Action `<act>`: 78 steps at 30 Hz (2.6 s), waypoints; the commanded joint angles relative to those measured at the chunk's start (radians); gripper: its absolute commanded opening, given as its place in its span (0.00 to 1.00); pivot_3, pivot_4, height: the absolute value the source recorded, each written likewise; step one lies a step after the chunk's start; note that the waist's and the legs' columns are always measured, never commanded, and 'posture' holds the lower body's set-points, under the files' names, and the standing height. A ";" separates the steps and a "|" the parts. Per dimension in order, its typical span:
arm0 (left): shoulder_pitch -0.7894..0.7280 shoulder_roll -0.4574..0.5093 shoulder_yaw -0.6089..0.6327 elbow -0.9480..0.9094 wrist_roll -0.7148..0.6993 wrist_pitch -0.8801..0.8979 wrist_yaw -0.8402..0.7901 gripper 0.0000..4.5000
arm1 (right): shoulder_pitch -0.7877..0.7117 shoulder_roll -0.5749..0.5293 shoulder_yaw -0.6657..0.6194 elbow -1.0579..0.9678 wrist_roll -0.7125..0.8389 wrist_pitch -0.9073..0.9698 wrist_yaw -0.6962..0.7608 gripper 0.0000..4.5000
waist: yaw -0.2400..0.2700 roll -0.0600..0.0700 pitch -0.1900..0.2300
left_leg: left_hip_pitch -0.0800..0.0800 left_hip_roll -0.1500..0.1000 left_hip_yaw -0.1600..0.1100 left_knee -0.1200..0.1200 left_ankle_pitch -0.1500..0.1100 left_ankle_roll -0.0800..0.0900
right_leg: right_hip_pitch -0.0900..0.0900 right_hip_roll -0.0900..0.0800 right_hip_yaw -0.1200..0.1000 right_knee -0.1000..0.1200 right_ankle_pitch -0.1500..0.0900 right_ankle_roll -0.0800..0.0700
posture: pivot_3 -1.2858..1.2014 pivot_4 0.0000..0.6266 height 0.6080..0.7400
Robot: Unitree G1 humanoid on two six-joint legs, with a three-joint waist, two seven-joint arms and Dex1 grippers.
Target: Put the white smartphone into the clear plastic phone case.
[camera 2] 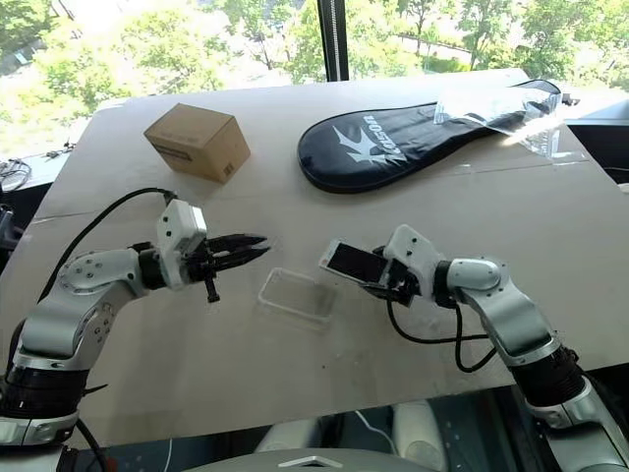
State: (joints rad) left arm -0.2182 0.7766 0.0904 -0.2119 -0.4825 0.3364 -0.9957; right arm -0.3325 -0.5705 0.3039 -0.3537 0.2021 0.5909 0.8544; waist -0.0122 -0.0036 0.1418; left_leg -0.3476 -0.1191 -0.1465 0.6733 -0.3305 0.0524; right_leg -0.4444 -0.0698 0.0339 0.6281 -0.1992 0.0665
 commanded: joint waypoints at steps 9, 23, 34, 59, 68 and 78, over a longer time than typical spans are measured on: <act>-0.024 -0.042 -0.054 -0.065 -0.033 0.025 -0.050 0.01 | -0.042 0.027 0.116 -0.092 0.036 0.067 0.055 0.65 | -0.001 0.000 0.000 | -0.001 0.000 0.000 0.001 0.000 0.000 | -0.001 0.000 0.000 0.000 0.000 0.000 | 0.52 0.24 1.00; 0.009 -0.019 -0.120 -0.044 0.057 -0.039 -0.117 0.01 | -0.039 0.035 0.139 -0.119 0.003 0.232 -0.055 0.65 | 0.000 0.000 0.000 | -0.001 0.000 0.000 0.001 0.000 0.000 | -0.001 0.000 0.000 0.000 0.000 0.000 | 0.52 0.24 1.00; 0.005 -0.029 -0.136 0.002 0.105 -0.086 -0.125 0.01 | -0.094 0.067 0.115 -0.076 -0.018 0.329 -0.154 0.65 | 0.001 0.000 0.000 | -0.001 0.000 0.000 0.001 0.000 0.000 | -0.001 0.000 0.000 0.002 0.000 0.000 | 0.52 0.24 1.00; 0.027 -0.103 -0.280 0.185 0.339 -0.227 -0.039 0.00 | -0.108 0.177 0.103 -0.162 0.073 0.494 -0.206 0.96 | 0.001 0.000 -0.002 | 0.000 -0.001 0.001 0.009 0.000 0.000 | -0.001 0.000 0.002 0.011 0.000 0.000 | 0.52 0.24 1.00; 0.027 -0.101 -0.280 0.209 0.347 -0.244 -0.036 0.00 | -0.098 0.104 -0.151 -0.202 0.231 0.587 -0.167 0.96 | 0.007 0.000 -0.002 | 0.000 -0.001 0.002 0.009 0.000 0.000 | -0.001 -0.001 0.002 0.011 0.000 0.000 | 0.52 0.24 1.00; -0.112 -0.150 -0.141 0.148 0.216 -0.144 0.041 0.00 | -0.056 -0.153 -0.032 -0.220 0.228 0.502 -0.071 0.05 | 0.008 -0.001 -0.001 | -0.001 -0.001 0.002 0.009 0.000 0.000 | -0.002 -0.001 0.002 0.011 0.000 0.000 | 0.52 0.24 1.00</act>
State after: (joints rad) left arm -0.2606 0.6256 -0.1314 -0.0552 -0.2269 0.1690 -0.9931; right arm -0.3775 -0.7146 0.2497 -0.5607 0.4443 1.1290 0.7832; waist -0.0046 -0.0043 0.1411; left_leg -0.3488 -0.1205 -0.1450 0.6831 -0.3304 0.0521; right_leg -0.4460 -0.0709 0.0360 0.6395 -0.1993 0.0667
